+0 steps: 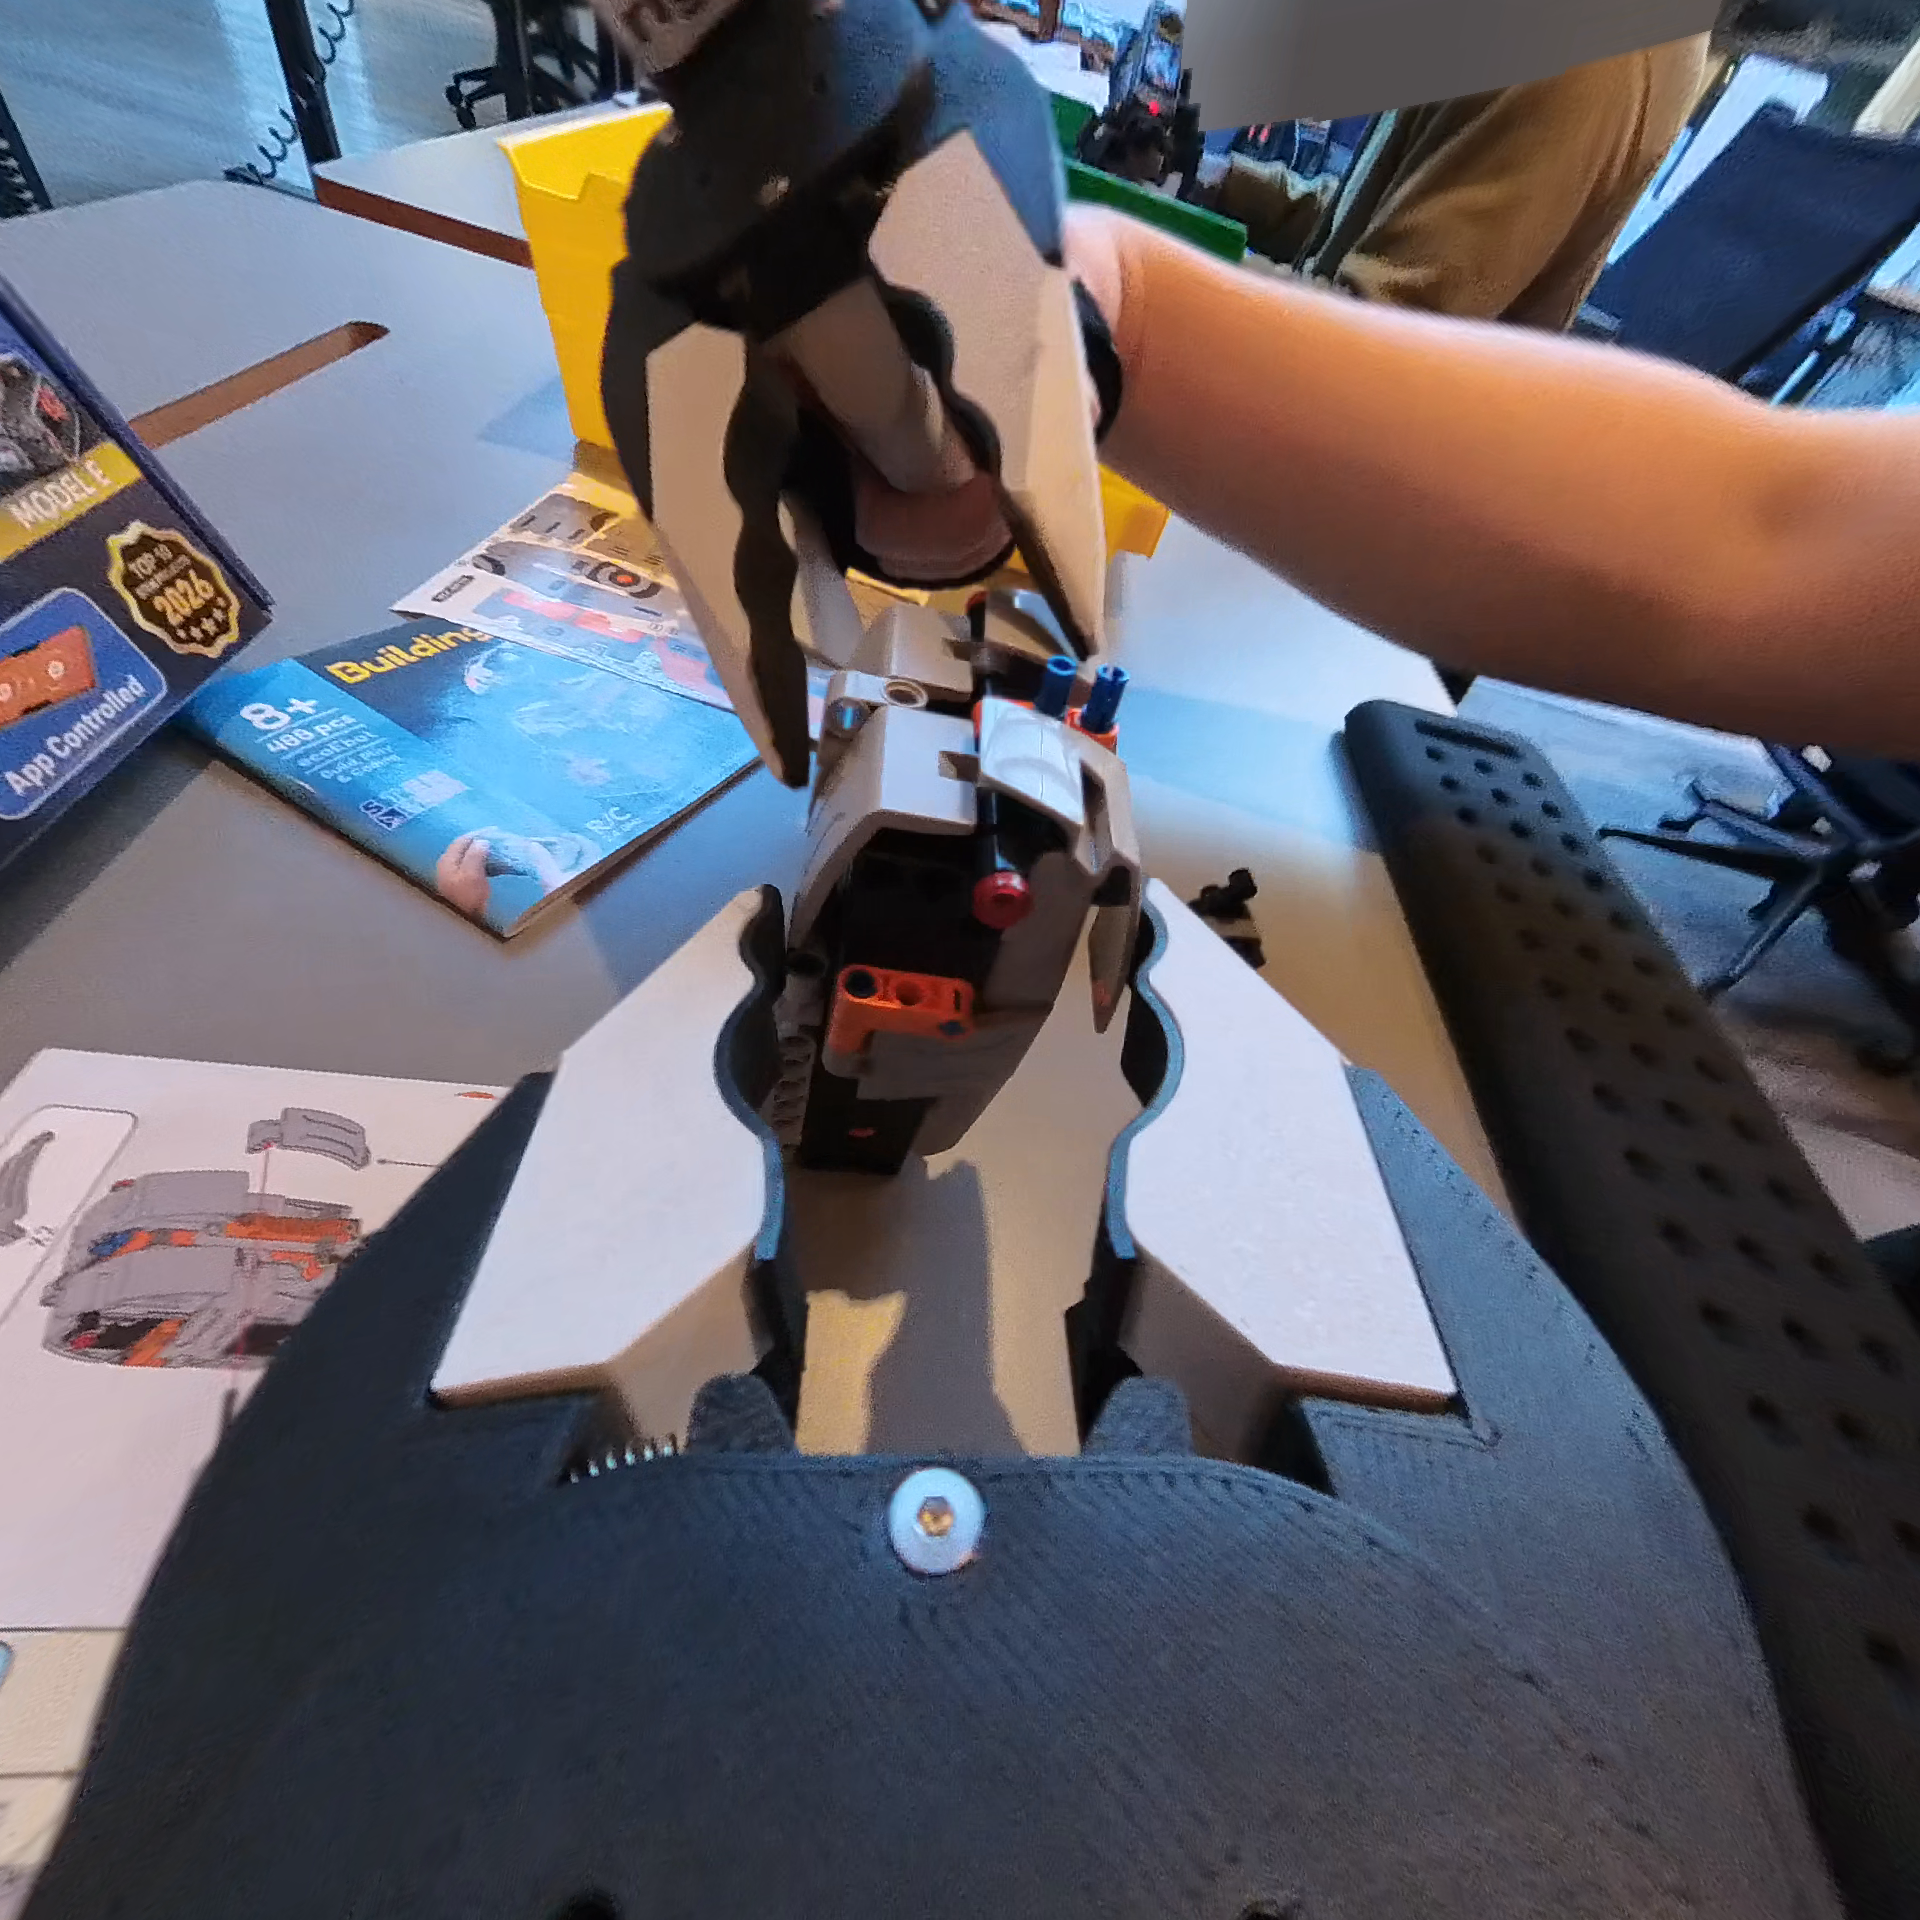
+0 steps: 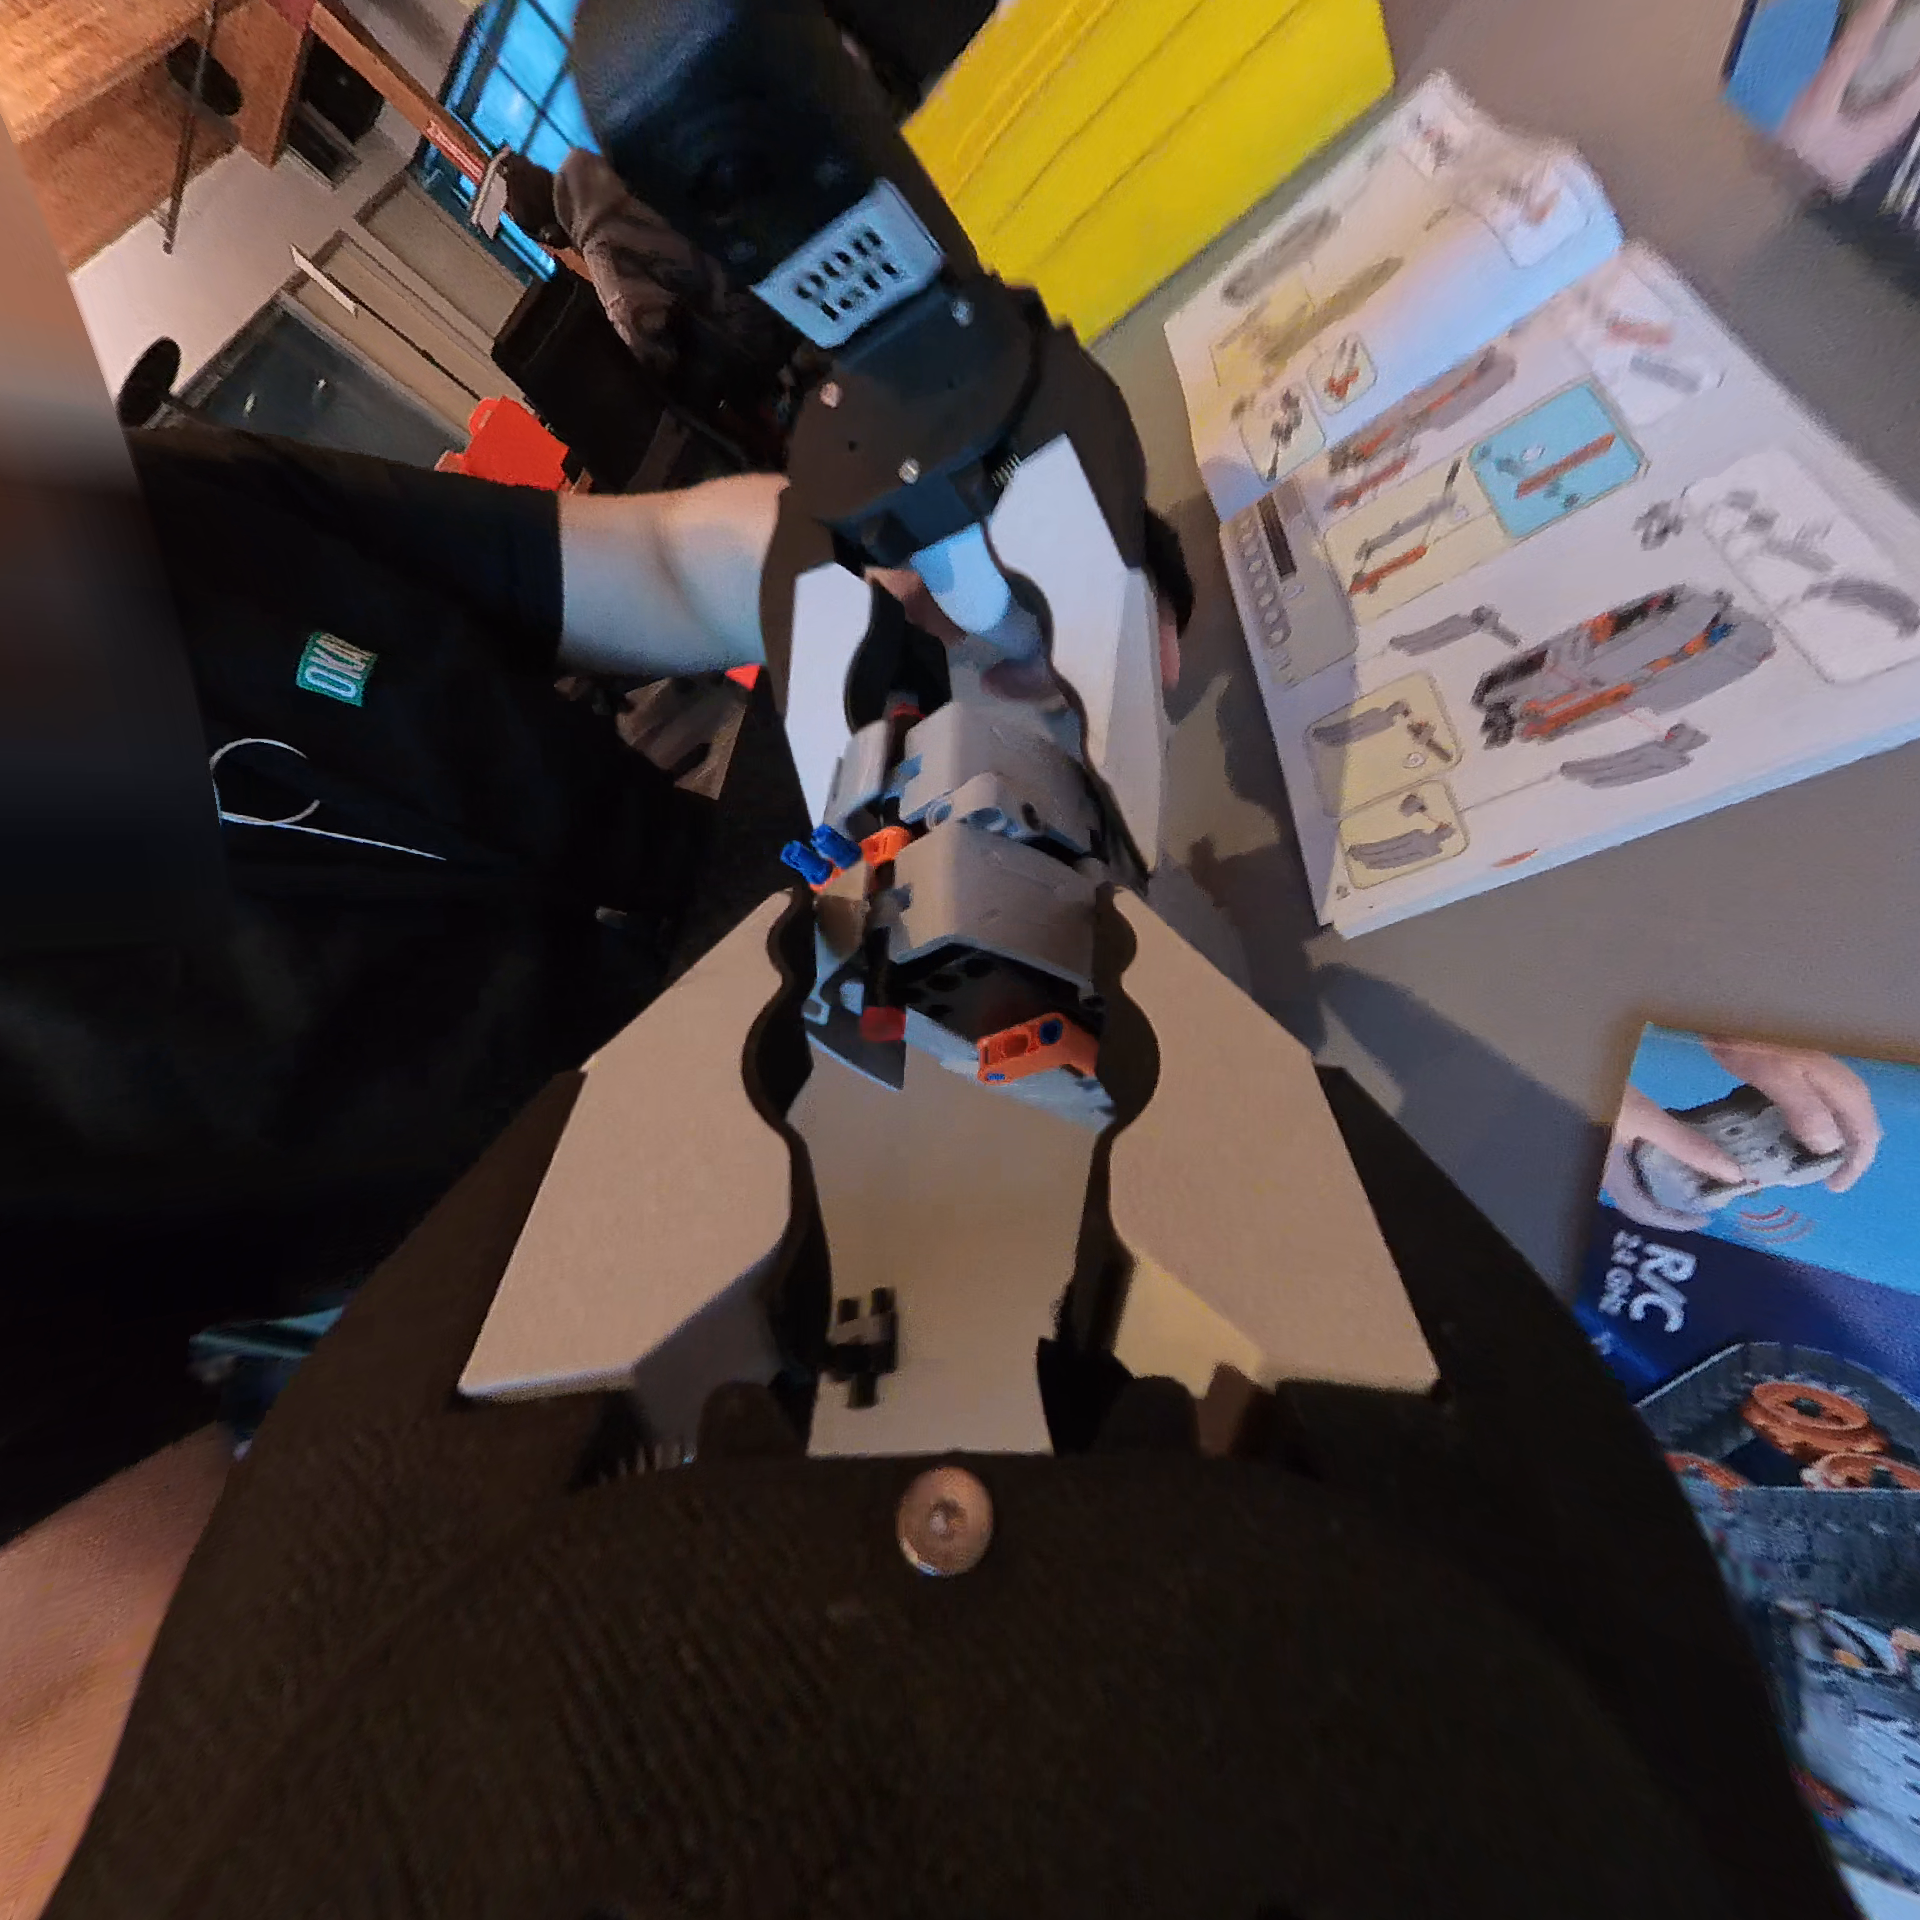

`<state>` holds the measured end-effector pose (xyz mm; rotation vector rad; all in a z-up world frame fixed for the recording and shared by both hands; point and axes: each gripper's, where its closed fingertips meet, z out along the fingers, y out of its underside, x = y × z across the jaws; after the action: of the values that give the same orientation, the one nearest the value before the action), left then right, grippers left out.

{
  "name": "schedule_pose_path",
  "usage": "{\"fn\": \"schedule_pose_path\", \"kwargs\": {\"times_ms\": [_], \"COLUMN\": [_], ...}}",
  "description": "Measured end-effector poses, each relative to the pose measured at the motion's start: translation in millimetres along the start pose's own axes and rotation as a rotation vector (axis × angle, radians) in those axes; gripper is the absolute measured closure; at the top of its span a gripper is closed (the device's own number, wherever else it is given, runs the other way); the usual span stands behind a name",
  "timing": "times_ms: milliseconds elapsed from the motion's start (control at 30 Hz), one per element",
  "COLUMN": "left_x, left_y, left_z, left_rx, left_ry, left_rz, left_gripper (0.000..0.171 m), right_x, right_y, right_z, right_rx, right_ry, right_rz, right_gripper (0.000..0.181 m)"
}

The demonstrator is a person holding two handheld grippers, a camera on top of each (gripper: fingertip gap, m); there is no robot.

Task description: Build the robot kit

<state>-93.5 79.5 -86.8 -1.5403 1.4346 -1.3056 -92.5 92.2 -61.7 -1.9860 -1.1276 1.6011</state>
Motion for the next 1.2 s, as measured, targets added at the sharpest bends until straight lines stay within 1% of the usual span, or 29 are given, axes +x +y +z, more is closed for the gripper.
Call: {"fn": "schedule_pose_path", "kwargs": {"times_ms": [33,100,233,267,333,400,433,467,500,567,633,667,733,800,833,900,933,967,1000,1033,1100,1200], "left_x": [-0.7,-2.0,0.5,1.3,1.8,0.2,-1.2,-2.1,-2.6,-3.4,-4.7,-4.5,-2.5,0.5,0.1,-1.8,-2.2,-2.8,-3.5,-4.5,-4.2,-0.8], "left_y": [-1.0,-1.5,-0.6,-0.5,-0.4,-1.2,-1.6,-1.8,-1.7,-1.5,-1.3,-0.8,1.1,3.7,4.6,5.6,6.0,5.9,5.3,4.3,0.0,-5.5], "left_z": [0.1,-0.6,-3.4,-4.5,-6.9,-9.4,-10.5,-11.4,-12.1,-12.3,-12.7,-13.3,-15.1,-17.9,-19.9,-23.4,-24.0,-24.2,-24.1,-24.1,-23.2,-18.8], "left_rx": [0.014,0.024,0.013,0.015,0.026,0.051,0.070,0.085,0.095,0.106,0.122,0.136,0.160,0.157,0.163,0.177,0.182,0.189,0.198,0.213,0.252,0.275], "left_ry": [-0.001,-0.017,-0.051,-0.063,-0.092,-0.124,-0.139,-0.146,-0.147,-0.160,-0.180,-0.179,-0.154,-0.115,-0.111,-0.108,-0.104,-0.102,-0.100,-0.097,-0.065,0.004], "left_rz": [-0.026,-0.058,-0.117,-0.139,-0.202,-0.302,-0.357,-0.411,-0.458,-0.497,-0.543,-0.572,-0.642,-0.689,-0.704,-0.724,-0.729,-0.733,-0.730,-0.721,-0.680,-0.690], "left_gripper": [0.109,0.109,0.110,0.110,0.110,0.110,0.110,0.110,0.110,0.110,0.110,0.110,0.111,0.111,0.110,0.110,0.110,0.110,0.110,0.110,0.108,0.093], "right_x": [-1.0,-1.7,-4.6,-4.7,-12.6,-28.8,-34.4,-37.1,-38.3,-37.3,-28.6,-23.3,-15.2,-6.7,-1.3,13.5,17.2,21.3,26.4,30.7,32.7,31.5], "right_y": [-4.0,-13.2,-16.6,-15.6,-12.9,-9.2,-4.2,2.5,10.0,22.9,33.2,37.0,35.1,27.0,24.9,27.8,27.6,29.5,33.3,38.2,40.3,39.8], "right_z": [-2.1,-9.0,-24.4,-28.9,-37.9,-45.1,-47.4,-47.7,-45.9,-37.1,-22.5,-11.6,9.8,22.0,27.4,32.7,37.7,41.7,43.2,44.1,42.6,44.9], "right_rx": [0.039,0.129,0.252,0.283,0.362,0.478,0.516,0.524,0.516,0.491,0.445,0.413,0.403,0.433,0.425,0.359,0.335,0.302,0.262,0.220,0.186,0.214], "right_ry": [0.019,0.087,0.300,0.378,0.531,0.671,0.746,0.822,0.889,0.987,1.044,1.048,1.034,1.050,1.066,1.135,1.144,1.159,1.191,1.221,1.259,1.221], "right_rz": [-0.047,-0.123,-0.243,-0.269,-0.361,-0.461,-0.486,-0.489,-0.479,-0.450,-0.397,-0.372,-0.323,-0.276,-0.262,-0.227,-0.228,-0.221,-0.210,-0.204,-0.221,-0.215], "right_gripper": [0.130,0.123,0.109,0.108,0.111,0.114,0.115,0.113,0.111,0.103,0.095,0.092,0.079,0.078,0.078,0.077,0.080,0.086,0.094,0.108,0.110,0.111]}}
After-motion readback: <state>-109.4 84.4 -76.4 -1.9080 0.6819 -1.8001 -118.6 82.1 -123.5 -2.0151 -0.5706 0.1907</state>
